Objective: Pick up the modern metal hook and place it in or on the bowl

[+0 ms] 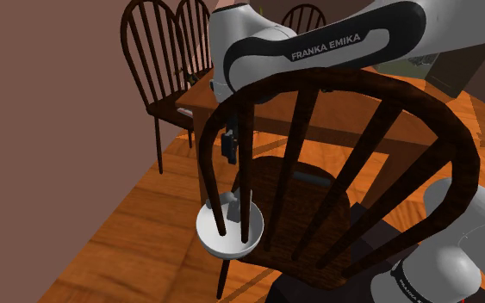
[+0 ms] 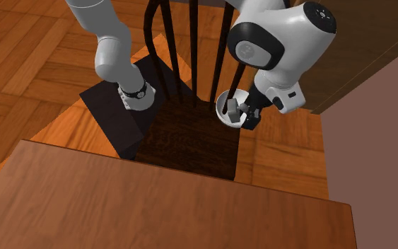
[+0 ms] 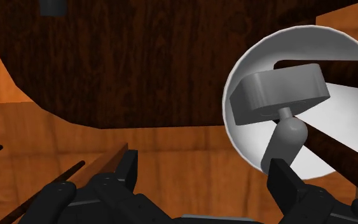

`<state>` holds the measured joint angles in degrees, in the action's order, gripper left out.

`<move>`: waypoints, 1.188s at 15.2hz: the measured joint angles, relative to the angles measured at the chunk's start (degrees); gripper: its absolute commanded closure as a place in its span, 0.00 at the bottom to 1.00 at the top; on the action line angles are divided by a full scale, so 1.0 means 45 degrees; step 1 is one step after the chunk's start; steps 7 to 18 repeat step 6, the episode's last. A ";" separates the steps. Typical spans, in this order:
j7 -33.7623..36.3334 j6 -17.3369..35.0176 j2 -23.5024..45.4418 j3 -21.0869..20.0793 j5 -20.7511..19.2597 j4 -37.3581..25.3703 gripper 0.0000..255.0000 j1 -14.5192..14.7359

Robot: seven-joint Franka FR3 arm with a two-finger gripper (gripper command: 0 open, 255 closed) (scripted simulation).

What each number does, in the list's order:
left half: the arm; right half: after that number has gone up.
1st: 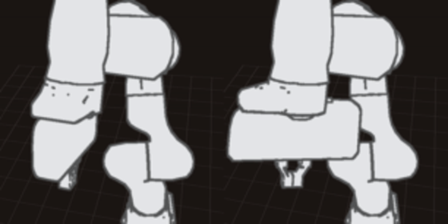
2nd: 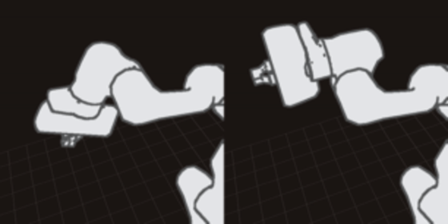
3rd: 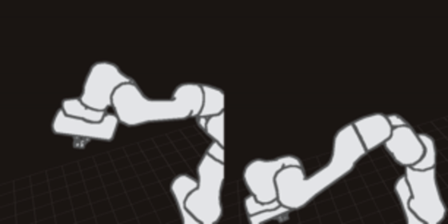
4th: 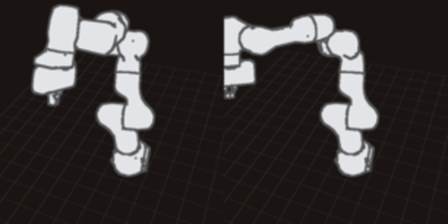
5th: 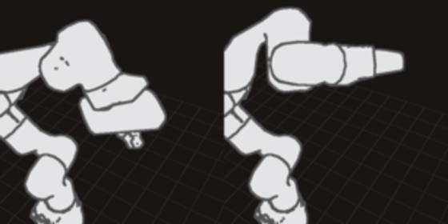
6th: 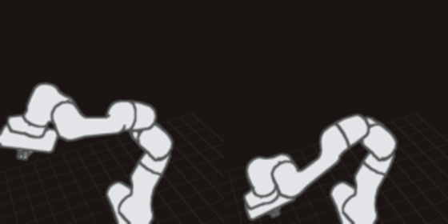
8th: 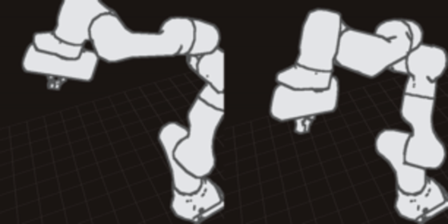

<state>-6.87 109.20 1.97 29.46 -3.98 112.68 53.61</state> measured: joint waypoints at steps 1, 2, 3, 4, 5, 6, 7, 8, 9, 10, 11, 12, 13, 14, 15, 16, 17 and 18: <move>-0.0032 -0.0014 0.0002 0.0005 -0.0022 -0.0010 0.00 0.0009; -0.0043 -0.0055 0.0007 0.0017 -0.0064 -0.0028 0.00 0.0026; -0.0008 0.0020 -0.0004 0.0023 0.0114 0.0060 0.00 0.0022; -0.0056 -0.0130 0.0123 0.0004 0.0042 -0.0145 0.00 0.0002; -0.0180 0.0073 0.0150 -0.0026 0.0255 -0.0111 0.00 -0.0046; -0.0247 -0.0053 0.0169 -0.0094 0.0109 -0.0200 0.00 -0.0106; -0.0247 -0.0053 0.0169 -0.0094 0.0109 -0.0200 0.00 -0.0106; -0.0247 -0.0053 0.0169 -0.0094 0.0109 -0.0200 0.00 -0.0106; -0.0247 -0.0053 0.0169 -0.0094 0.0109 -0.0200 0.00 -0.0106; -0.0247 -0.0053 0.0169 -0.0094 0.0109 -0.0200 0.00 -0.0106; -0.0247 -0.0053 0.0169 -0.0094 0.0109 -0.0200 0.00 -0.0106; -0.0247 -0.0053 0.0169 -0.0094 0.0109 -0.0200 0.00 -0.0106; -0.0247 -0.0053 0.0169 -0.0094 0.0109 -0.0200 0.00 -0.0106; -0.0247 -0.0053 0.0169 -0.0094 0.0109 -0.0200 0.00 -0.0106; -0.0247 -0.0053 0.0169 -0.0094 0.0109 -0.0200 0.00 -0.0106; -0.0247 -0.0053 0.0169 -0.0094 0.0109 -0.0200 0.00 -0.0106; -0.0247 -0.0053 0.0169 -0.0094 0.0109 -0.0200 0.00 -0.0106; -0.0247 -0.0053 0.0169 -0.0094 0.0109 -0.0200 0.00 -0.0106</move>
